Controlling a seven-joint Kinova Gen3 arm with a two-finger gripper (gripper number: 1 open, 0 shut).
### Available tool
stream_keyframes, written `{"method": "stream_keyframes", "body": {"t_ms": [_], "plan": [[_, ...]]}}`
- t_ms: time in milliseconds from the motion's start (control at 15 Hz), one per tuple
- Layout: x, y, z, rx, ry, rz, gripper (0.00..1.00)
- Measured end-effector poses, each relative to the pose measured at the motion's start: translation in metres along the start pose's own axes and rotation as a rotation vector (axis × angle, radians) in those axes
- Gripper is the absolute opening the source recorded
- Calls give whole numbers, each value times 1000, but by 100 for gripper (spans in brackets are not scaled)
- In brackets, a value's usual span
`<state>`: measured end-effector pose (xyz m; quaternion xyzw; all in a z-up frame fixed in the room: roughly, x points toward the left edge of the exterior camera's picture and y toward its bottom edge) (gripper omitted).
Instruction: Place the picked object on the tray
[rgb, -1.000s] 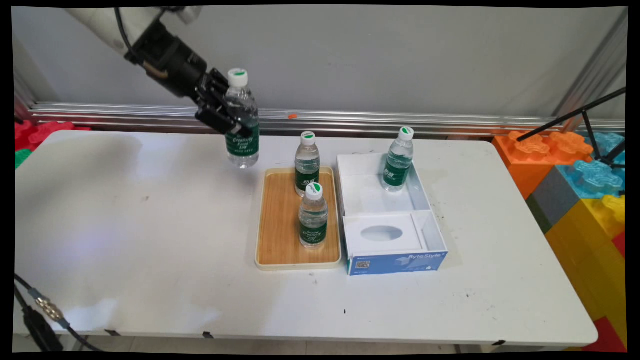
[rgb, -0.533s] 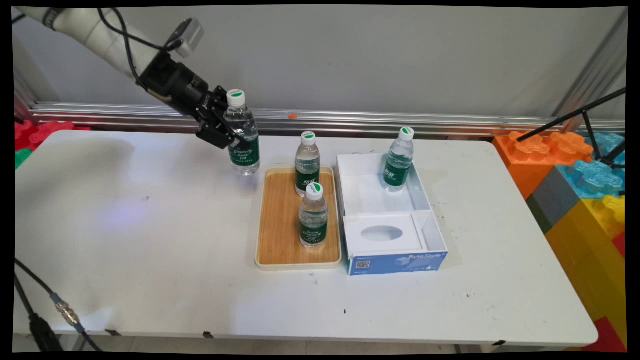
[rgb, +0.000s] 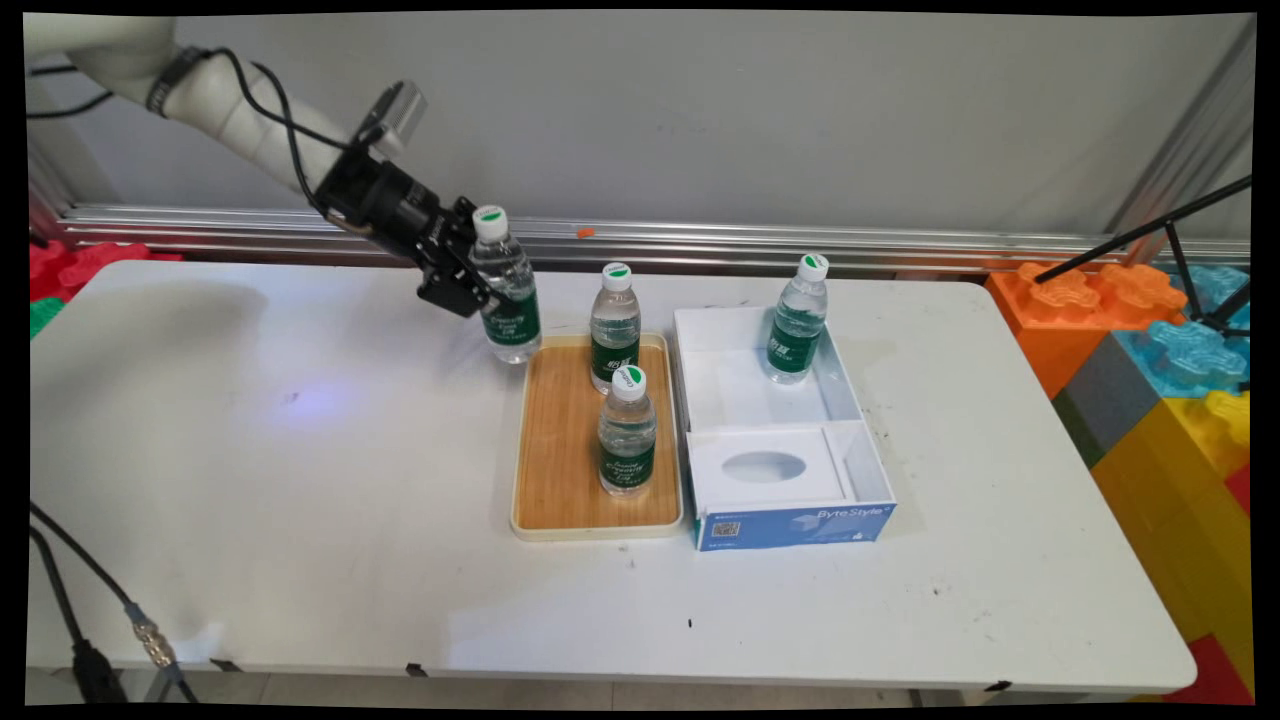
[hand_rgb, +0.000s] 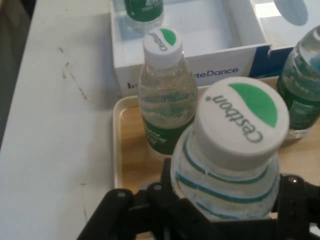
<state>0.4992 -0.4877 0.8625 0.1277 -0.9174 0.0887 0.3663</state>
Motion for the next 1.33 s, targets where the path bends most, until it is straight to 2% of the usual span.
{"method": "stream_keyframes", "body": {"t_ms": [733, 1067, 1133, 1333], "plan": [[-32, -13, 65, 4, 26, 28, 0], [-40, -19, 82, 8, 30, 30, 0], [-42, -19, 83, 8, 29, 31, 100], [-45, -20, 86, -1, 23, 36, 100]]}}
